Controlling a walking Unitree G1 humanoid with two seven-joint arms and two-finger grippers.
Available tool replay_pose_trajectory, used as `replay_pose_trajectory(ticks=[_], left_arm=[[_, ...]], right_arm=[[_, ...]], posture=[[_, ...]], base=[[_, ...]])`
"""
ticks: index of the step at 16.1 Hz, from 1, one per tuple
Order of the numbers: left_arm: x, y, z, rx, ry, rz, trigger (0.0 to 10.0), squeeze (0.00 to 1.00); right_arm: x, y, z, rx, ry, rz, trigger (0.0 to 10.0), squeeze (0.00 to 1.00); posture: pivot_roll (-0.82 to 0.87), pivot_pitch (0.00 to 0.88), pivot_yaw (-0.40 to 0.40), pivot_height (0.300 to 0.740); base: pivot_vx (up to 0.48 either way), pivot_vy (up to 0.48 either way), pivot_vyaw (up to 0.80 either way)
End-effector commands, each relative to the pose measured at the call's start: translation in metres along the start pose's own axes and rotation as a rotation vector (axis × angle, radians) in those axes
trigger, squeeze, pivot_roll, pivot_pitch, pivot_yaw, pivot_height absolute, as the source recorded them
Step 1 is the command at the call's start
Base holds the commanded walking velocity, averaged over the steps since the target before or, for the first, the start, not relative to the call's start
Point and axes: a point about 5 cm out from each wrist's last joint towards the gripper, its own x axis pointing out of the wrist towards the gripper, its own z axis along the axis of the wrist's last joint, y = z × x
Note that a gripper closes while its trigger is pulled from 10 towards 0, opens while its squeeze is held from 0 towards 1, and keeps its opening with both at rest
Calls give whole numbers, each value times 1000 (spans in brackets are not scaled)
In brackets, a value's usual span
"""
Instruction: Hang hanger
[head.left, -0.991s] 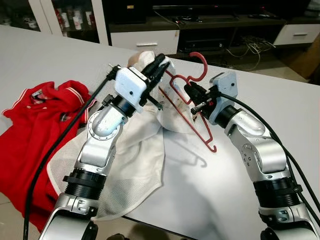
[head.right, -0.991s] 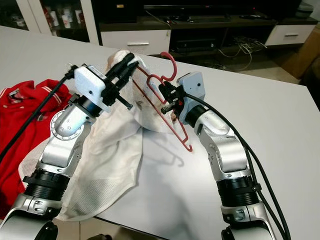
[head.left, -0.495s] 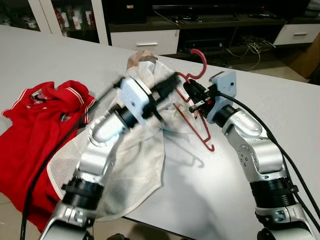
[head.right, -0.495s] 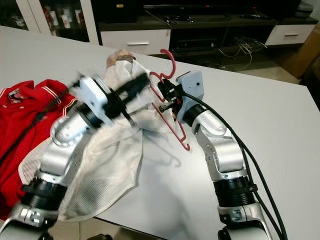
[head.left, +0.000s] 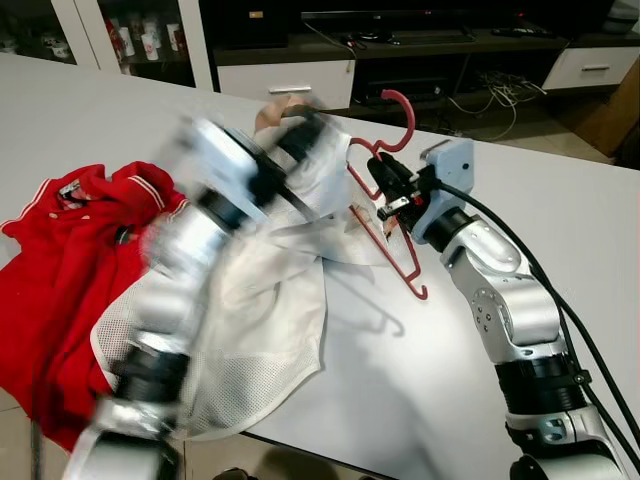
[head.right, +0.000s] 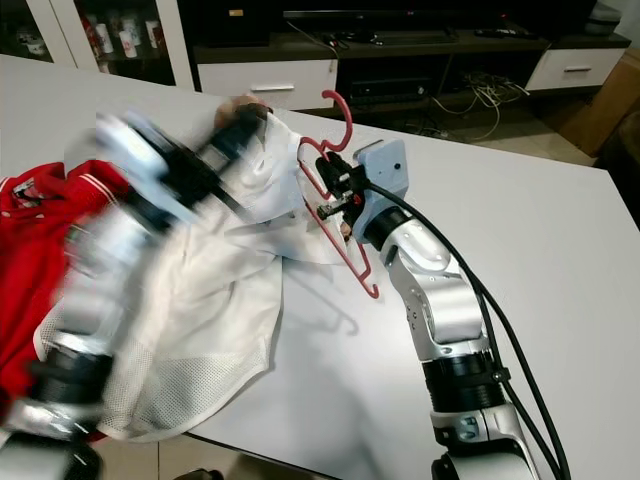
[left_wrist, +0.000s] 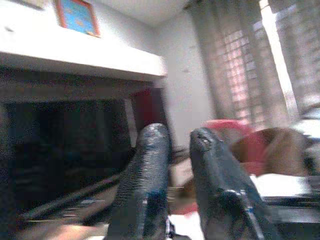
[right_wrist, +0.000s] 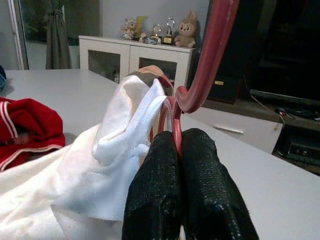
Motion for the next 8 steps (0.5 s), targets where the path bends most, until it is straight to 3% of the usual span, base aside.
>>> replay_pose_trajectory(ticks=[1,3,5,6,7,8], left_arm=[[-3,6,-2,56,35,-10,10000,0],[-15,23,-4,181,119,-48,10000,0],[-24,33,-2,255,179,-102,10000,0],[-28,36,-3,280,215,-145,10000,0],[-39,41,-8,376,315,-232,10000,0],[-40,41,-9,390,323,-238,10000,0]], right_arm=[[-6,-6,11,-24,-62,-3,10000,0],[-10,-10,19,-40,-104,19,10000,0],[-12,-11,22,-72,-122,39,10000,0],[-14,-10,23,-85,-127,54,10000,0],[-17,-3,23,-120,-144,117,10000,0],[-18,-2,23,-126,-145,127,10000,0]], posture=[[66,71,-42,740],[62,68,-43,740],[61,69,-44,740],[62,68,-45,740],[63,69,-45,740],[67,69,-49,740]], base=[[0,0,0],[0,0,0],[0,0,0],[0,0,0],[0,0,0],[0,0,0]])
